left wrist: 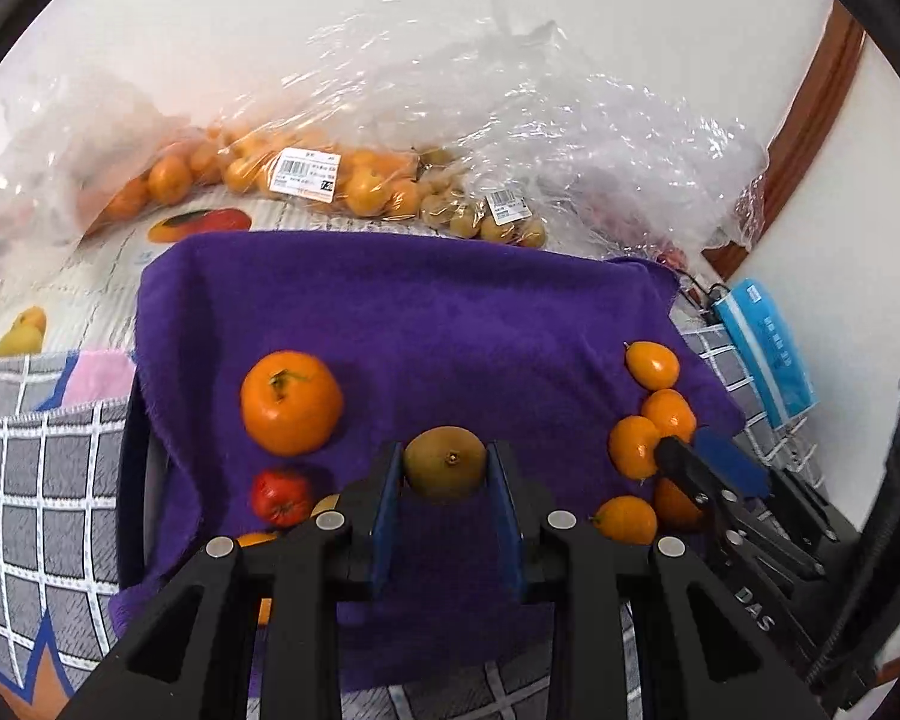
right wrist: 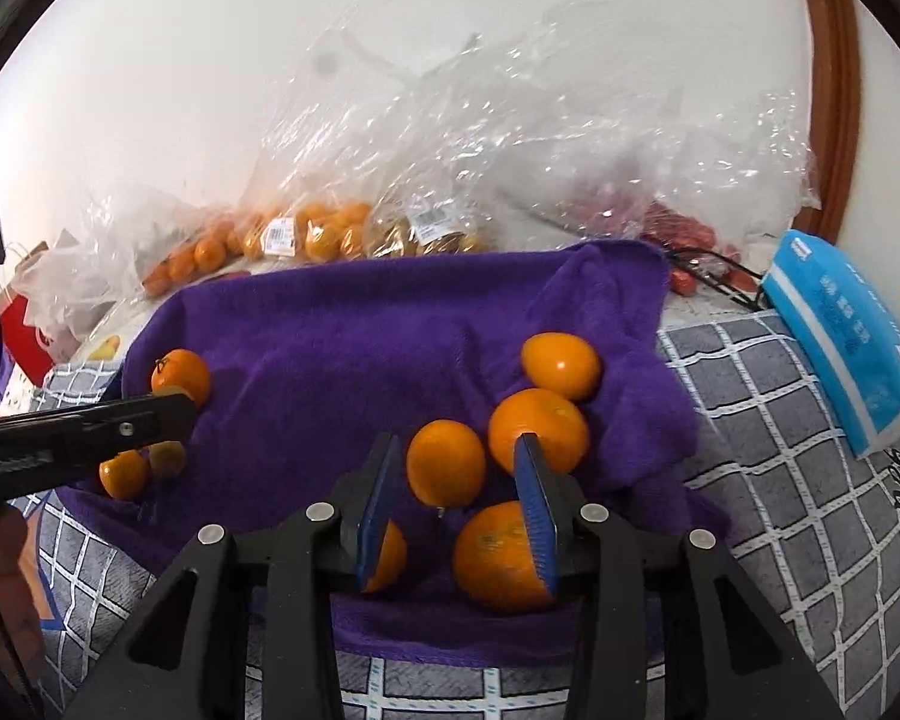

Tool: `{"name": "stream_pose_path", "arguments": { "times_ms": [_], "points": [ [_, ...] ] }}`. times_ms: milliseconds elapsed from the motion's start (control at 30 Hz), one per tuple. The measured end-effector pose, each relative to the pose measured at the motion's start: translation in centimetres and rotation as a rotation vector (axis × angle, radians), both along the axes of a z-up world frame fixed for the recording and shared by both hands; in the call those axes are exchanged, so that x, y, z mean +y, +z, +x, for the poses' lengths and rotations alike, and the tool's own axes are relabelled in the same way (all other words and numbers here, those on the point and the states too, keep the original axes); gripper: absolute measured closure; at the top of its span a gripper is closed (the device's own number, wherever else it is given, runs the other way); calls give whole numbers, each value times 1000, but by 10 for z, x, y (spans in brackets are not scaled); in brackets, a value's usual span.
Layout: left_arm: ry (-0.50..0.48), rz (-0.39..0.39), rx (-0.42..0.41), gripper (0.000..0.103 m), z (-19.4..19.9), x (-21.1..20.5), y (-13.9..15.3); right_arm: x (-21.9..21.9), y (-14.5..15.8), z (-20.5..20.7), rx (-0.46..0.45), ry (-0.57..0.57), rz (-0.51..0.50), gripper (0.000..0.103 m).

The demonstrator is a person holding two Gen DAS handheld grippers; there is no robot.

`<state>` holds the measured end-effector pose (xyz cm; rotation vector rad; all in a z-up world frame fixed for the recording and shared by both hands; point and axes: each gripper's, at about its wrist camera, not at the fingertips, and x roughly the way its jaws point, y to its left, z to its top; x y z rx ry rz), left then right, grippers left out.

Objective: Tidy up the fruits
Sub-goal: 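Lower the orange and pear onto the towel and open both grippers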

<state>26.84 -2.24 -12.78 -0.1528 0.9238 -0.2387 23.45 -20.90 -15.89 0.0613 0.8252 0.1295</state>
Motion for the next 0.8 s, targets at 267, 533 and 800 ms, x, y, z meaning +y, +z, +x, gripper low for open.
{"name": "stream_pose_path", "arguments": {
  "times_ms": [267,533,800],
  "points": [
    [27,78,28,76,10,-11,-12,-2,2,-2,-9,-31,-4,60],
    [35,113,72,76,11,-11,-21,6,-2,-3,-31,-41,-99,53],
    [72,103,30,65,-16,4,4,3,7,-8,-63,-38,-93,52]
  ]
}}
